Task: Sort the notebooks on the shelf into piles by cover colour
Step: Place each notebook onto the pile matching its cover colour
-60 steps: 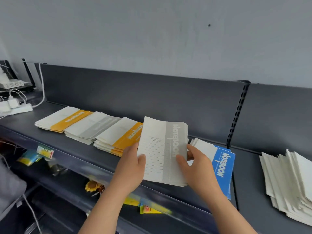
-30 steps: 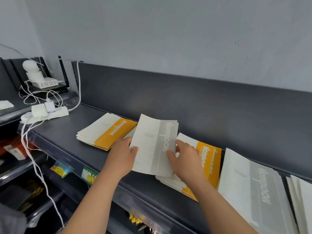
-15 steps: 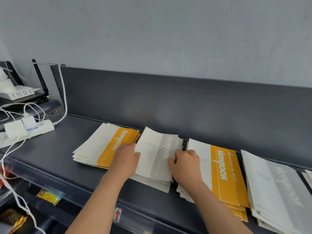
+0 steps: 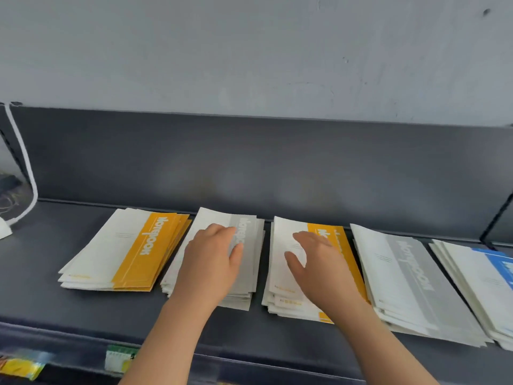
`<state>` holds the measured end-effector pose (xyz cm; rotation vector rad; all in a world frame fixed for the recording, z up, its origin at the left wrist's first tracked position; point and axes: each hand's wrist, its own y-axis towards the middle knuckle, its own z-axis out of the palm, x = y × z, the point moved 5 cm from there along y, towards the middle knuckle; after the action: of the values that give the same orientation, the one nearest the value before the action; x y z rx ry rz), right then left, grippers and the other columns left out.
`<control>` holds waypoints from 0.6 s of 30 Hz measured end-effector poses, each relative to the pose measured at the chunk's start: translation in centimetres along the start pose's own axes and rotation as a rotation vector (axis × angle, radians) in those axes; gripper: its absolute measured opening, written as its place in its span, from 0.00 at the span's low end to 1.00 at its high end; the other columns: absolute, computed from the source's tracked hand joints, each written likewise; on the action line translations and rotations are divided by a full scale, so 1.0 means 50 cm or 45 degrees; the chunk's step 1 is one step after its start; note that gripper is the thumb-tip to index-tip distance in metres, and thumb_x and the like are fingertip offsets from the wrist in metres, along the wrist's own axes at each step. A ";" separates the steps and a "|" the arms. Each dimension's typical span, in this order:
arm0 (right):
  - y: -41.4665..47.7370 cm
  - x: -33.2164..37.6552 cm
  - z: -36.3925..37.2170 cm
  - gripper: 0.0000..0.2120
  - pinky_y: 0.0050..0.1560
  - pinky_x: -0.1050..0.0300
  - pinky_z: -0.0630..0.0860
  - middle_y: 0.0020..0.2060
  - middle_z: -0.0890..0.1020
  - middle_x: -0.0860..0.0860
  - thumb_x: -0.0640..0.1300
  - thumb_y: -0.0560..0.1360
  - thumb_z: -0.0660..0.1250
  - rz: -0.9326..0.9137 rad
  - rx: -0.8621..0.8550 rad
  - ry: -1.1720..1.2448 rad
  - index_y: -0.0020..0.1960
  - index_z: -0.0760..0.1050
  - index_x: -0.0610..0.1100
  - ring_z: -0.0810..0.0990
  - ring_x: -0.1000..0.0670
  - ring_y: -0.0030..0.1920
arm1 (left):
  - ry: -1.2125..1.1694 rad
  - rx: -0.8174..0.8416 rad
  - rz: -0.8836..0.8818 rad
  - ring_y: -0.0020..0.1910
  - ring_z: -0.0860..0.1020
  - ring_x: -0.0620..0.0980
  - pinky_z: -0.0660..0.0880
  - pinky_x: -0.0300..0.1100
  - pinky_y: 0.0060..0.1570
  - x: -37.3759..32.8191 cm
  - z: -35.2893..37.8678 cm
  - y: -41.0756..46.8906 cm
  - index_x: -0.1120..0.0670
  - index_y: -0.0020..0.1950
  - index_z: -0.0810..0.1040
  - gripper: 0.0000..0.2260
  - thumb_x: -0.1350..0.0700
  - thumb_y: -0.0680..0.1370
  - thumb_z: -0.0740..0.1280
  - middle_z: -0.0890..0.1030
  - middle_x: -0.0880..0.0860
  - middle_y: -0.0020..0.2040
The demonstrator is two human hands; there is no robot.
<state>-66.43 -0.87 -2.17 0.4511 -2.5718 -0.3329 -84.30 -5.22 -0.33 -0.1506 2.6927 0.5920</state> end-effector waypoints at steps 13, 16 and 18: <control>-0.175 -0.301 -0.221 0.22 0.67 0.62 0.63 0.69 0.70 0.54 0.52 0.78 0.60 0.302 -0.211 -0.074 0.70 0.67 0.48 0.67 0.53 0.69 | -0.096 0.150 0.346 0.62 0.71 0.48 0.68 0.41 0.61 -0.355 0.139 -0.062 0.49 0.68 0.73 0.17 0.48 0.80 0.58 0.74 0.47 0.63; -0.228 -0.389 -0.285 0.21 0.67 0.61 0.62 0.69 0.70 0.54 0.52 0.79 0.59 0.363 -0.218 -0.079 0.70 0.67 0.47 0.66 0.53 0.70 | -0.152 0.166 0.369 0.63 0.70 0.47 0.67 0.40 0.62 -0.461 0.177 -0.091 0.49 0.69 0.71 0.17 0.48 0.81 0.59 0.73 0.46 0.65; -0.265 -0.453 -0.331 0.21 0.67 0.61 0.62 0.69 0.71 0.54 0.51 0.79 0.59 0.386 -0.211 -0.105 0.70 0.68 0.47 0.66 0.53 0.70 | -0.176 0.190 0.390 0.63 0.70 0.46 0.68 0.39 0.62 -0.538 0.205 -0.114 0.49 0.70 0.71 0.18 0.49 0.81 0.58 0.73 0.47 0.65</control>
<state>-36.01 -6.97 -2.24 -0.0145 -2.6142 -0.4576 -54.95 -5.44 -0.79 0.3363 2.6283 0.4650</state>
